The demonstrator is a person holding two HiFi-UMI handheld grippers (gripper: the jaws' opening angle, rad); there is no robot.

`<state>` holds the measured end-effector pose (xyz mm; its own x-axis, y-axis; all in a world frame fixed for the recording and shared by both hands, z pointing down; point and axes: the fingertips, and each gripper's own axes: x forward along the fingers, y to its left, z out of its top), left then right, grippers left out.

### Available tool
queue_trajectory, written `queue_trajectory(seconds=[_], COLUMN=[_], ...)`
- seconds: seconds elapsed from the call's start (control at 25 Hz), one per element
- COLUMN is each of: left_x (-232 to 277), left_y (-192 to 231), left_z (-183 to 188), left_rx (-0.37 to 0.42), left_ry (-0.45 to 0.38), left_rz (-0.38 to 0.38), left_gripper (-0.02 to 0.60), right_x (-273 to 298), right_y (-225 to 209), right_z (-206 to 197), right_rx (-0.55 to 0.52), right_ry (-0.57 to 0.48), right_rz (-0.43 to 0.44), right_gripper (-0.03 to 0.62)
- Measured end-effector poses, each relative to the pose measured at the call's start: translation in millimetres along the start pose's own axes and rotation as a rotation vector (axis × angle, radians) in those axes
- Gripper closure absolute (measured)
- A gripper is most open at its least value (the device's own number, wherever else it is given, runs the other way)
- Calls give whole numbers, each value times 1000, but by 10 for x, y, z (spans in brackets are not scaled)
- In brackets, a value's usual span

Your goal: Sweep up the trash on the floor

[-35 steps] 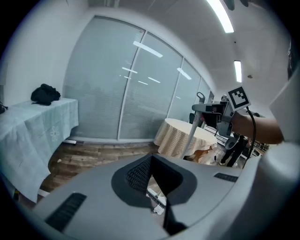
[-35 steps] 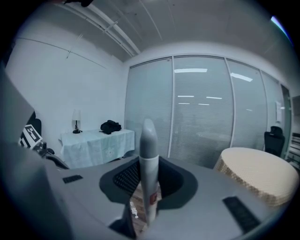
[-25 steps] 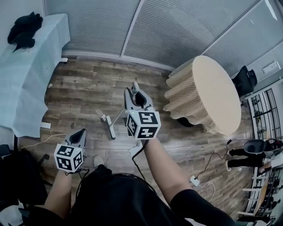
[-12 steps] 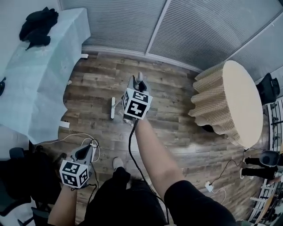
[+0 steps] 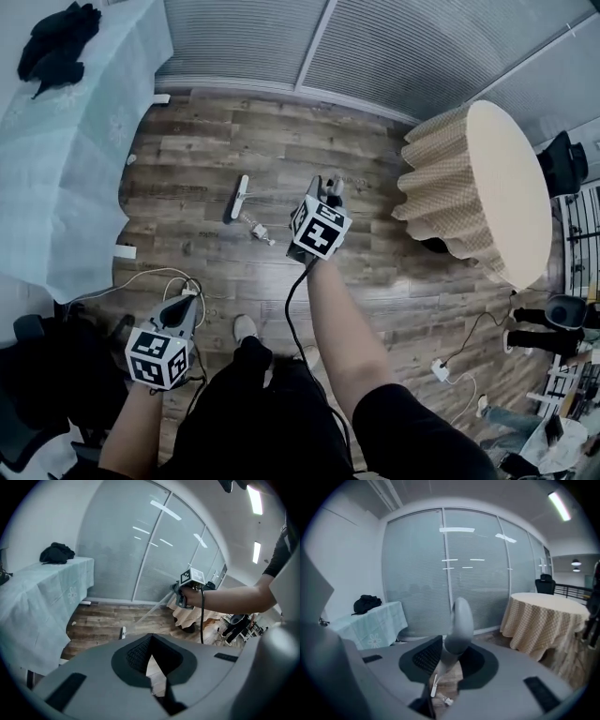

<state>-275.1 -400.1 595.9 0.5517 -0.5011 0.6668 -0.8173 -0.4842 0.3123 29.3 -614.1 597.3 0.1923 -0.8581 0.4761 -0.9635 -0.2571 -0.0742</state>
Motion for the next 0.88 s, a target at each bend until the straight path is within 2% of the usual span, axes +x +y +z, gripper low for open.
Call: queue_trajectory(seconds=[0.12, 0.36, 0.88], left_x=[71, 247, 542], left_y=[-138, -463, -1243], left_z=[62, 148, 124], left_rx=[25, 90, 232], left_ry=[1, 14, 80], left_rz=[-37, -108, -253], left_gripper=[586, 586, 586], right_x=[-267, -701, -1377], right_y=[-339, -821, -2021], right_z=[-137, -342, -463], right_rx=[46, 68, 100], right_ry=[15, 6, -15], right_rz=[-53, -128, -266], right_gripper=[488, 487, 482])
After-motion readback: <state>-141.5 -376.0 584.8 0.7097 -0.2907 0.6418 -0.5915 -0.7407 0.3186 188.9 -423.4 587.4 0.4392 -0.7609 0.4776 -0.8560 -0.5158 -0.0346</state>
